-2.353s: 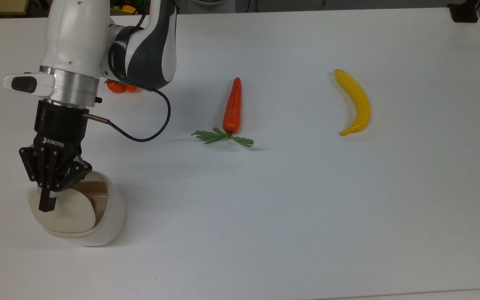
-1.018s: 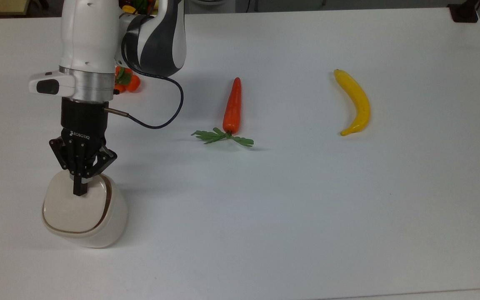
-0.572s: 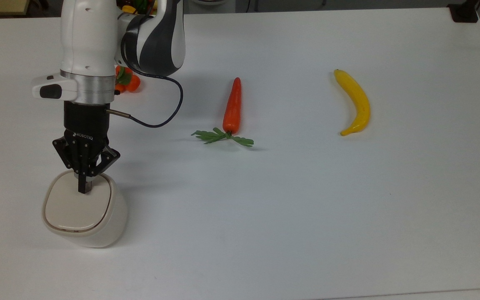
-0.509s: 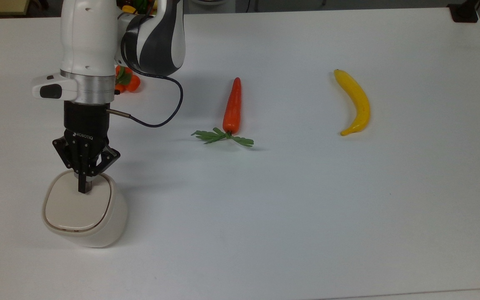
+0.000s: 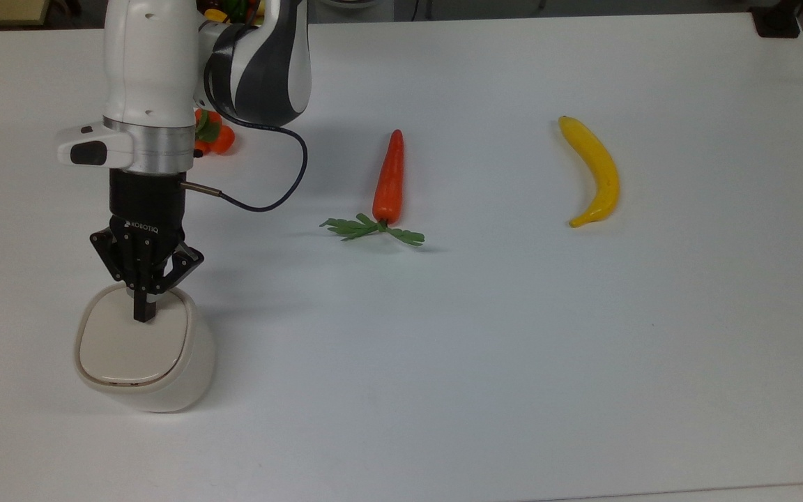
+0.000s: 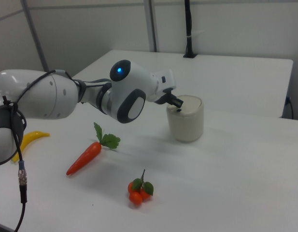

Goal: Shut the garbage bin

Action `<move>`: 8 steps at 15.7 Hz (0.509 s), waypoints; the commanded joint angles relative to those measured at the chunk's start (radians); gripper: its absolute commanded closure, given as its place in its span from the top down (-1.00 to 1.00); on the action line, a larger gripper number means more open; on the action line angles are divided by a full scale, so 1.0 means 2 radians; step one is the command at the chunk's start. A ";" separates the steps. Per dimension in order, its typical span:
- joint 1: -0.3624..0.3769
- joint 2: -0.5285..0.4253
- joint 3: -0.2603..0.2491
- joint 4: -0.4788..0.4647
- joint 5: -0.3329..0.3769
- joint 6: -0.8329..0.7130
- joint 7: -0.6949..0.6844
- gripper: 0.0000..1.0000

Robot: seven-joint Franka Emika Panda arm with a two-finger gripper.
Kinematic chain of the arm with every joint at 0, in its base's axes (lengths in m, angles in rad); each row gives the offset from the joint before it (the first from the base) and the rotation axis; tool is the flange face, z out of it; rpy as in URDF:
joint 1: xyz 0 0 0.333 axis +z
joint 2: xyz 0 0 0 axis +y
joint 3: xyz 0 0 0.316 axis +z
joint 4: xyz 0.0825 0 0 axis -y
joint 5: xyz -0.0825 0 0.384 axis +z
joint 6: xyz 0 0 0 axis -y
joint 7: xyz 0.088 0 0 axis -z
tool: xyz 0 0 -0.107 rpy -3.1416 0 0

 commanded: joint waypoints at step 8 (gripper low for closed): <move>0.003 -0.125 0.005 -0.029 0.002 -0.219 -0.010 -1.00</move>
